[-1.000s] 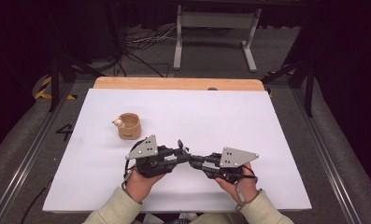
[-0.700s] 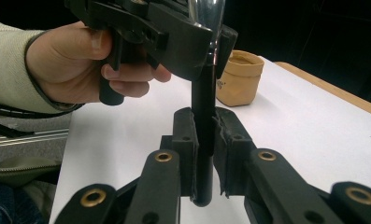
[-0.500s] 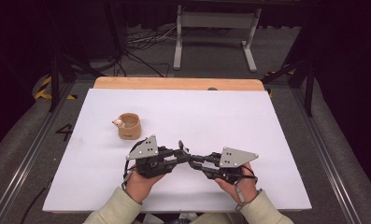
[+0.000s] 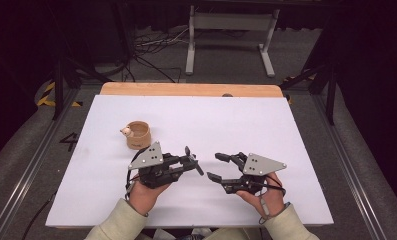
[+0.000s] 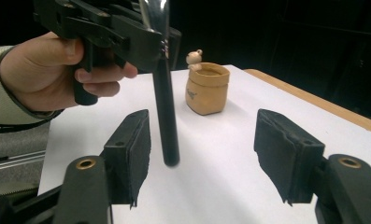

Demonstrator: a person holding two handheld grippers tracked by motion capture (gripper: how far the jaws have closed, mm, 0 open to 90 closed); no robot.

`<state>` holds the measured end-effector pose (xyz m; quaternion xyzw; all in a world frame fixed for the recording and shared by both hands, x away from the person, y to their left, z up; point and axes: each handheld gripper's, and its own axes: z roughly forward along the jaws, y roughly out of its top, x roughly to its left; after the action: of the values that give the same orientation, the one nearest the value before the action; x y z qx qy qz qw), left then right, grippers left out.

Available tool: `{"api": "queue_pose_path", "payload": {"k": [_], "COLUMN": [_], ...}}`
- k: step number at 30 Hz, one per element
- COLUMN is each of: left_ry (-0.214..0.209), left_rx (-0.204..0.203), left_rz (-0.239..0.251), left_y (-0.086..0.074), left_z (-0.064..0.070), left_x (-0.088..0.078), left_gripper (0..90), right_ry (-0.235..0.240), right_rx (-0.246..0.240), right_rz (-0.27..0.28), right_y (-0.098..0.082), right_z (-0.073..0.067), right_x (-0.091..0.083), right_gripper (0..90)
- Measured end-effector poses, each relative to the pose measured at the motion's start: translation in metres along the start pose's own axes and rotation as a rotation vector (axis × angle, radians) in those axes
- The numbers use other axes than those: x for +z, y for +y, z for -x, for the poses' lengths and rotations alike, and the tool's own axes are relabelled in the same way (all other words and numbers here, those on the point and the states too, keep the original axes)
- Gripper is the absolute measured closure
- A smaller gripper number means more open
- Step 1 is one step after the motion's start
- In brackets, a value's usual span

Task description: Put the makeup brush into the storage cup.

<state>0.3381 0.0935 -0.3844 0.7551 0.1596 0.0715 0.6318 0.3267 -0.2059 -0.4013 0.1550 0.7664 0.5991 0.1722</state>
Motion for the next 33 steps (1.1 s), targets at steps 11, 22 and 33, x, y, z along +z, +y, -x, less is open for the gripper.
{"api": "queue_pose_path", "payload": {"k": [11,22,33], "left_ry": [0.055,0.117,0.198], "left_rx": [-0.001,-0.014,-0.034], "left_rz": [0.002,0.008,-0.004], "left_y": [0.003,0.007,0.009], "left_z": [-0.008,-0.021,-0.029], "left_x": [-0.014,-0.029,-0.036], "left_gripper": [76.7,76.8,77.1], "right_ry": [-0.091,-0.180,-0.242], "right_rx": [-0.010,0.035,0.038], "right_rz": [0.010,0.000,0.026], "right_y": [-0.001,-0.003,-0.007], "right_z": [0.011,0.020,0.024], "right_x": [-0.020,-0.033,-0.042], "right_gripper": [28.4,16.7,5.0]}}
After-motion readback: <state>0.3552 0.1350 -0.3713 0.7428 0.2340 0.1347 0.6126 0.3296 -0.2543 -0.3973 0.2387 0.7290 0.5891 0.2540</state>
